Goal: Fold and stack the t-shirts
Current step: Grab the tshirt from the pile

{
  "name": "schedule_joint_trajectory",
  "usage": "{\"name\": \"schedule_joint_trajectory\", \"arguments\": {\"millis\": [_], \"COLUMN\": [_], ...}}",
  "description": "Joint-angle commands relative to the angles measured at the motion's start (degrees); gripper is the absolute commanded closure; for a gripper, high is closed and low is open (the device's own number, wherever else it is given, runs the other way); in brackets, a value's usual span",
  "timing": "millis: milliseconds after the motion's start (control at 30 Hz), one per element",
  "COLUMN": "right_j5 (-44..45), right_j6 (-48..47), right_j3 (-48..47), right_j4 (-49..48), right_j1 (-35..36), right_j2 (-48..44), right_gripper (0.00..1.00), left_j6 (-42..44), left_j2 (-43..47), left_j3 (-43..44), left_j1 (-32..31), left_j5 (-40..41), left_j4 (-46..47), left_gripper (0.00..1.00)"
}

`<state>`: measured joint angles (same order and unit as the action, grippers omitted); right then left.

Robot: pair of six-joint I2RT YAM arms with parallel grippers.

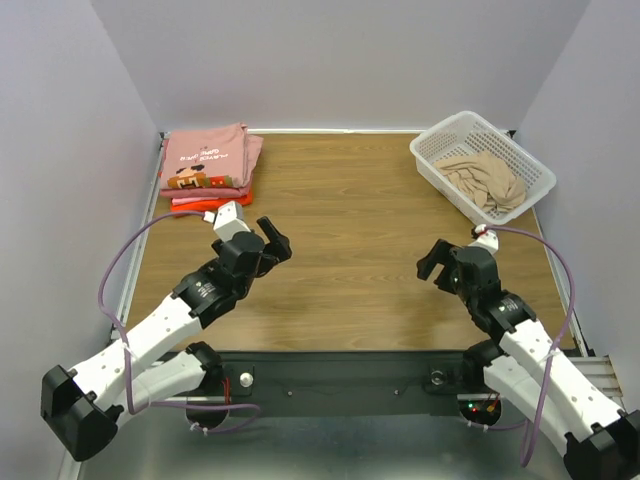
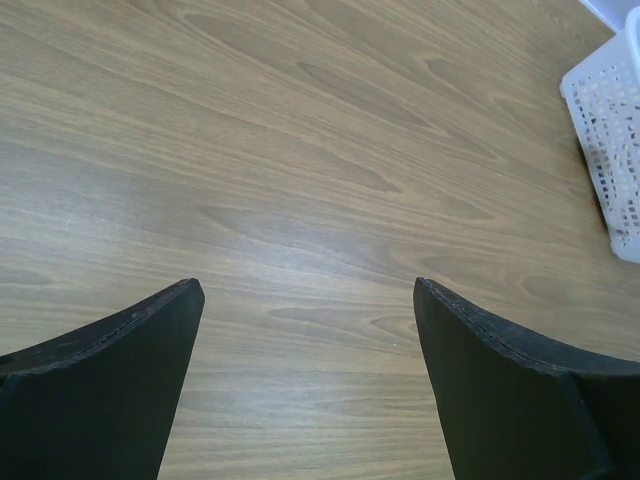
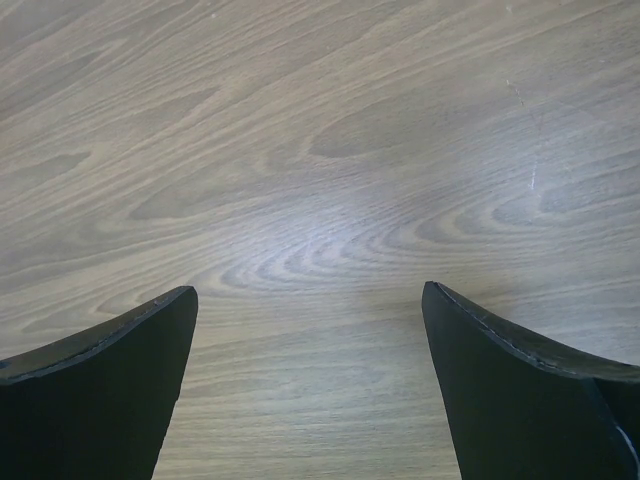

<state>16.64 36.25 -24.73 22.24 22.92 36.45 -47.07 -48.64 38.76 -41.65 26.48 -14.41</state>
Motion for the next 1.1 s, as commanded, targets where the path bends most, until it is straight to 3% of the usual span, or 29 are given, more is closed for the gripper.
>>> {"name": "schedule_joint_trajectory", "arguments": {"millis": [0,100,167,267,333,400,467,667,800,1067], "right_j5": [0.49,1.46,1.02,8.11,14.18,10.89,2.11,-0.3,5.75,12.36], "right_j6": [0.04,3.82,0.69,-2.06,-3.11,-5.13,-5.75,-9.26,-15.22,-19.73], "right_j3": [-3.92,-5.41,-8.47,-14.54,-23.4,-31.04,-44.29,-61.47,-69.82,-72.74], "right_j4": [-2.82,-4.47,-6.32,-6.86,-5.72,-4.32,-1.94,-1.23,-1.06,-0.88], "right_j1": [-0.07,-0.07,-0.07,-0.07,-0.33,-2.78,-8.04,-18.95,-22.64,-27.92], "right_j2": [0.99,3.71,7.65,13.37,21.36,27.94,39.96,55.03,65.92,76.22], "right_gripper": [0.0,0.0,0.0,0.0,0.0,0.0,0.0,0.0,0.0,0.0], "left_j6": [-0.74,-1.7,-0.75,-0.3,-0.57,-0.92,-1.18,-1.54,-0.48,-0.39], "left_j2": [2.14,2.59,1.98,0.83,-0.05,-0.14,0.04,0.3,-0.05,-1.54], "left_j3": [-0.18,-2.02,-2.11,-0.54,0.08,-0.35,-1.49,-2.81,-2.47,-1.76], "left_j1": [-0.27,-0.27,-0.28,-0.28,-0.19,-0.28,-0.19,0.25,0.43,0.78], "left_j5": [2.26,2.18,1.12,1.64,1.47,1.47,2.86,1.38,2.25,4.72], "left_j4": [0.87,3.77,6.14,5.19,4.05,4.04,3.7,5.18,5.89,4.13], "left_gripper": [0.02,0.01,0.01,0.02,0.02,0.01,0.02,0.02,0.01,0.02]}}
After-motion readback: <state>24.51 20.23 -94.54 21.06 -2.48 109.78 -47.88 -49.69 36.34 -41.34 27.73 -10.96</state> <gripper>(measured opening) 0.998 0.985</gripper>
